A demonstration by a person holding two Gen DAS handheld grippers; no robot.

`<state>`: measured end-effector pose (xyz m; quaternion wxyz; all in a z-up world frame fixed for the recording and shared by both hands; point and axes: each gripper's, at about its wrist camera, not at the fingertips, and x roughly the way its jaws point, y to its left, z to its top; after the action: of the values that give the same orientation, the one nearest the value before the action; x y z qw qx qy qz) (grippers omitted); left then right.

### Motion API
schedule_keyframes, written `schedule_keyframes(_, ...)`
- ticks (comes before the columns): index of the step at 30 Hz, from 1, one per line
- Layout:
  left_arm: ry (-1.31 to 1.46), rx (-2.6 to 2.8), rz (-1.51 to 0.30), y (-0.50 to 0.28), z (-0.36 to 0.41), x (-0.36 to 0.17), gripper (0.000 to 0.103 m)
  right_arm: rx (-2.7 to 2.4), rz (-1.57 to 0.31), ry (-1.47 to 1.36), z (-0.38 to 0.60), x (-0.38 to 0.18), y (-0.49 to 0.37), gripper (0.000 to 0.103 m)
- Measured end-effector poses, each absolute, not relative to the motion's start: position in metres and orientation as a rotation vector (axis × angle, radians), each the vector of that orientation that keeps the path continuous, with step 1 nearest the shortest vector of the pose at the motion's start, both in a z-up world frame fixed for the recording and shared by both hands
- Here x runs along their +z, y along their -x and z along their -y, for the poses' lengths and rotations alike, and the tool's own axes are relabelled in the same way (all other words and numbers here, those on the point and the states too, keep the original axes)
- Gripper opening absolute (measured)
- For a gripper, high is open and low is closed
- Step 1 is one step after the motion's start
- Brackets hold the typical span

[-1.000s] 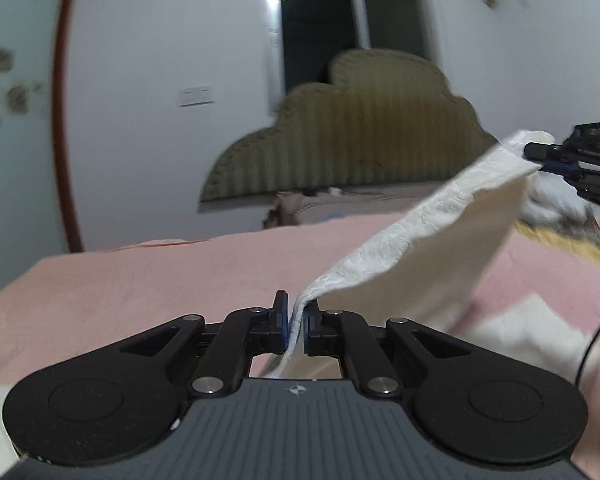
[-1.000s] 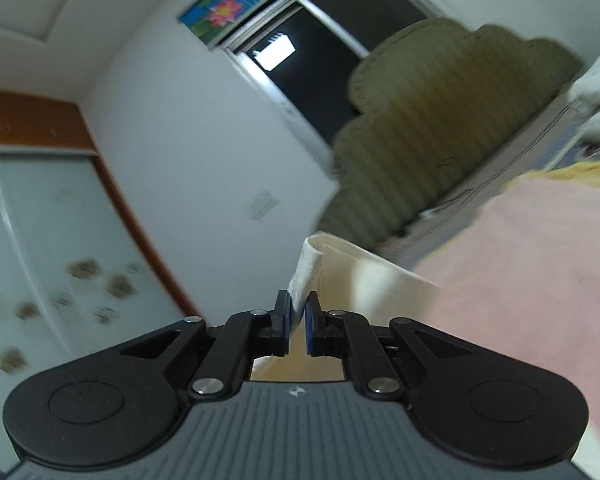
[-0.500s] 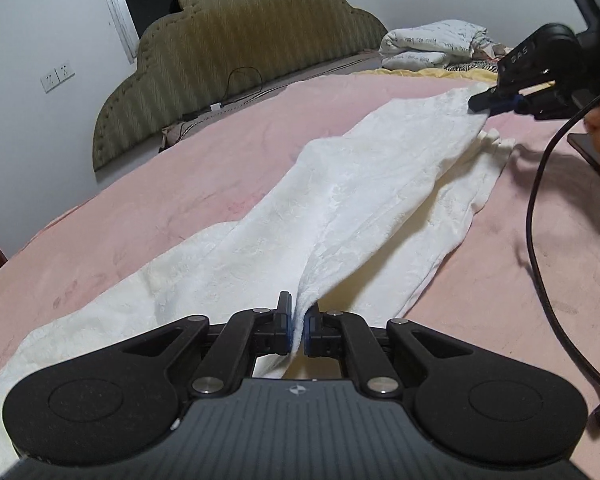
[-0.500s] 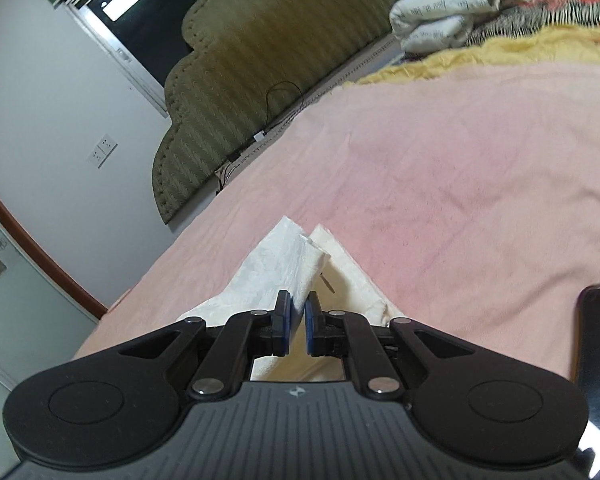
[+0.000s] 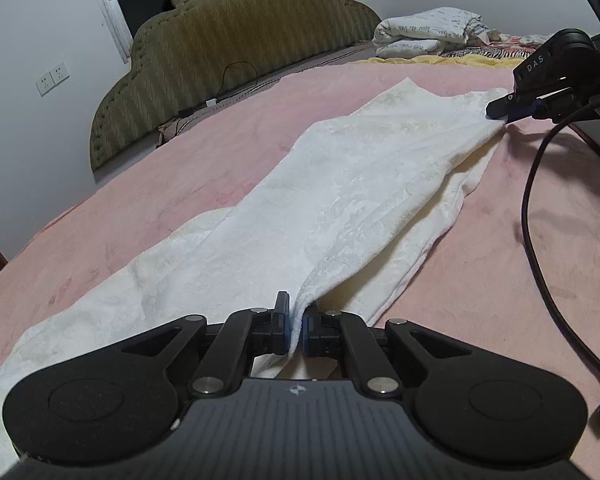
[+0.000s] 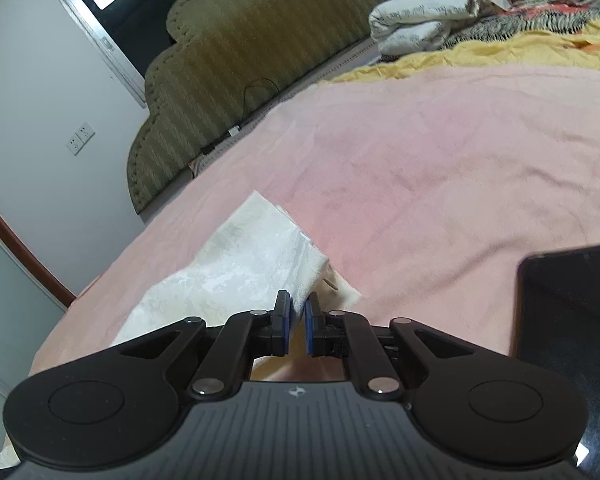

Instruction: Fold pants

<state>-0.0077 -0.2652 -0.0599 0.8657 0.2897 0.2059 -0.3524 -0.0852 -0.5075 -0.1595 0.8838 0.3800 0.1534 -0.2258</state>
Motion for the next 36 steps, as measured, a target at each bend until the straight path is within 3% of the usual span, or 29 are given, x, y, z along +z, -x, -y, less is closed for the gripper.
schedule_keyframes(9,-0.561,-0.738,-0.444,0.002,0.262,-0.059,0.006,-0.469,-0.369,-0.709,0.505,-0.152,0.069,0.008)
schedule_keyframes(13,-0.494,-0.711,-0.458,-0.01,0.258,-0.049,0.008,-0.391,-0.338,-0.699,0.517,-0.122,0.039,0.008)
schedule_keyframes(16,-0.409,-0.612,-0.397,-0.025,0.251,-0.022,0.008,-0.291,-0.17,-0.573,0.5,-0.063,0.023,0.008)
schedule_keyframes(20,-0.263,-0.434,-0.146,-0.021,0.227,0.034,0.011,-0.2,0.083,-0.388,0.468,-0.017,0.045,0.008)
schedule_keyframes(23,-0.355,-0.457,-0.114,-0.008,0.237,0.031,0.01,-0.334,-0.118,-0.408,0.477,-0.051,0.042,0.008)
schedule_keyframes(26,-0.585,-0.611,-0.267,0.007,0.266,-0.02,0.013,-0.456,-0.356,-0.54,0.499,-0.115,0.045,0.008)
schedule_keyframes(30,-0.717,-0.65,-0.328,0.023,0.277,-0.065,0.011,-0.477,-0.387,-0.626,0.504,-0.147,0.066,0.008)
schedule_keyframes(36,-0.703,-0.676,-0.351,0.02,0.273,-0.059,0.011,-0.488,-0.419,-0.571,0.494,-0.144,0.073,0.008)
